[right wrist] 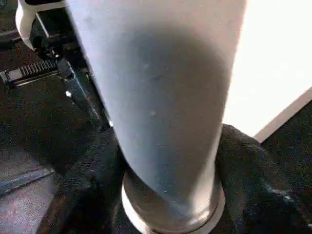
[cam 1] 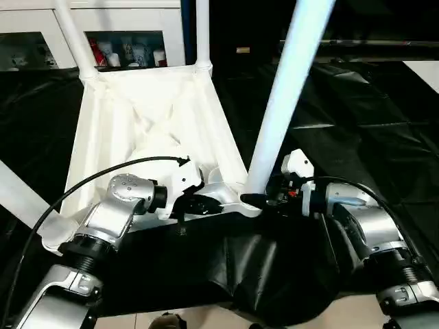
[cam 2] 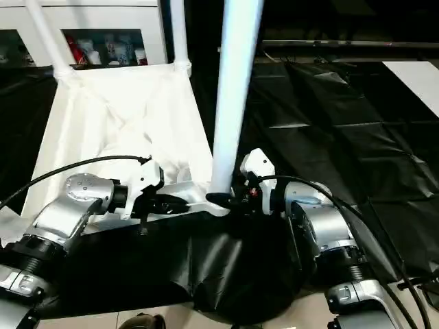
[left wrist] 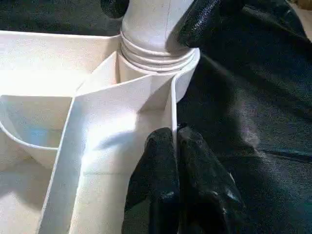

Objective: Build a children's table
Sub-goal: Rotate leg to tighten

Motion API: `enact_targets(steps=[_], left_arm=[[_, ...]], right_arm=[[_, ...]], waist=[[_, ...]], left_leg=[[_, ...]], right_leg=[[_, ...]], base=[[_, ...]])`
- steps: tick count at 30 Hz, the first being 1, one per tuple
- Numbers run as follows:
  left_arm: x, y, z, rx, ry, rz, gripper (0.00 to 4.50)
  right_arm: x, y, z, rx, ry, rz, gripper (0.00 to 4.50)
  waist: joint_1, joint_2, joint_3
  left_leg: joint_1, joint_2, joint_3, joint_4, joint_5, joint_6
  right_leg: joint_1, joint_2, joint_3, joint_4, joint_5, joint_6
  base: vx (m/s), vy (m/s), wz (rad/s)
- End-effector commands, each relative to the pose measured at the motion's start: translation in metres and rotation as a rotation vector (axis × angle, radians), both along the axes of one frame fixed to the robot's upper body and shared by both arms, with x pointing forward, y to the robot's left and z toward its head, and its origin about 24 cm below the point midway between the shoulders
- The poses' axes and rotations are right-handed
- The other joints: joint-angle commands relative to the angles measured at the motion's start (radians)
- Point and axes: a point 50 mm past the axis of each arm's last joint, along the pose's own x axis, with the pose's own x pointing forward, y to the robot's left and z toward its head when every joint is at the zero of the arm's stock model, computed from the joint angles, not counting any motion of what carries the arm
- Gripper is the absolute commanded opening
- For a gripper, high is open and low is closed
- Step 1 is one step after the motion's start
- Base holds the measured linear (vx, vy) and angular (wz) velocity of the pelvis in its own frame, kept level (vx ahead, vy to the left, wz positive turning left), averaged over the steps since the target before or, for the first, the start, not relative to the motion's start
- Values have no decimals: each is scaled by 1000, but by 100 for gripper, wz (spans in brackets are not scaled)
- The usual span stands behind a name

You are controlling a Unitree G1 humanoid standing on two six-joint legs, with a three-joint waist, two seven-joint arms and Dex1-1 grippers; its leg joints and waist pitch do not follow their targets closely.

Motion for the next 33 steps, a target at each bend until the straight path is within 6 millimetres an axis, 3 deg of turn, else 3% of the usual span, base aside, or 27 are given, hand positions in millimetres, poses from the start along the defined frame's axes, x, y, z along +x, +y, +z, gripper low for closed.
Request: enact_targets(steps=[1,3,12,15,16,19,21,24,30,33], left_arm=[[-4,-11,0,-45,5,-37,0],[-4,-10,0,-46,7,-37,0],[-4,-10,0,-46,8,-35,0],[5,-14,-3,-26,-29,73,0],[5,-14,-3,-26,-29,73,0],[10,-20,-4,-18,-45,134,0],[18,-30,-6,-5,-70,214,0],[24,-55,-8,-12,-89,307,0],[20,-77,-9,-39,-76,288,0],[19,-82,-8,-49,-77,258,0]], right_arm=[[-10,11,-8,-4,49,98,247],[-10,11,-8,-6,52,105,223],[-12,9,-9,-3,65,115,210],[-1,11,-20,-17,45,-75,210],[-1,11,-20,-17,45,-75,209],[8,13,-28,-21,54,-240,207],[14,18,-39,-7,95,-432,206],[20,31,-50,-2,148,-659,205],[22,49,-47,30,142,-669,205],[25,56,-39,90,129,-641,275]], waist=[[1,-9,-55],[0,-10,-55],[3,-11,-57],[1,-12,-57],[-1,-12,-55],[-11,-16,-47],[-16,-16,-45],[-22,-11,-45],[-26,-10,-48],[-26,-8,-52]], left_leg=[[9,66,-26,-58,-123,106],[9,65,-25,-58,-118,108],[10,65,-25,-55,-100,116],[10,65,-25,-55,-103,112],[9,65,-26,-56,-111,106],[8,61,-32,-66,-192,52],[14,61,-33,-69,-222,32],[17,63,-37,-74,-242,5],[11,59,-35,-72,-234,30],[10,60,-34,-71,-225,41]], right_leg=[[51,-76,62,-66,-110,-258],[50,-76,62,-66,-107,-257],[51,-75,61,-63,-92,-258],[49,-76,62,-64,-96,-261],[48,-78,63,-66,-109,-259],[50,-81,62,-86,-305,-207],[42,-81,64,-97,-385,-174],[39,-81,64,-99,-397,-164],[41,-77,67,-97,-328,-166],[43,-78,66,-94,-295,-176]], base=[[0,0,0],[0,0,0],[0,0,0],[0,0,0],[0,0,0],[0,0,0],[0,0,0],[0,0,0],[0,0,0],[0,0,0]])
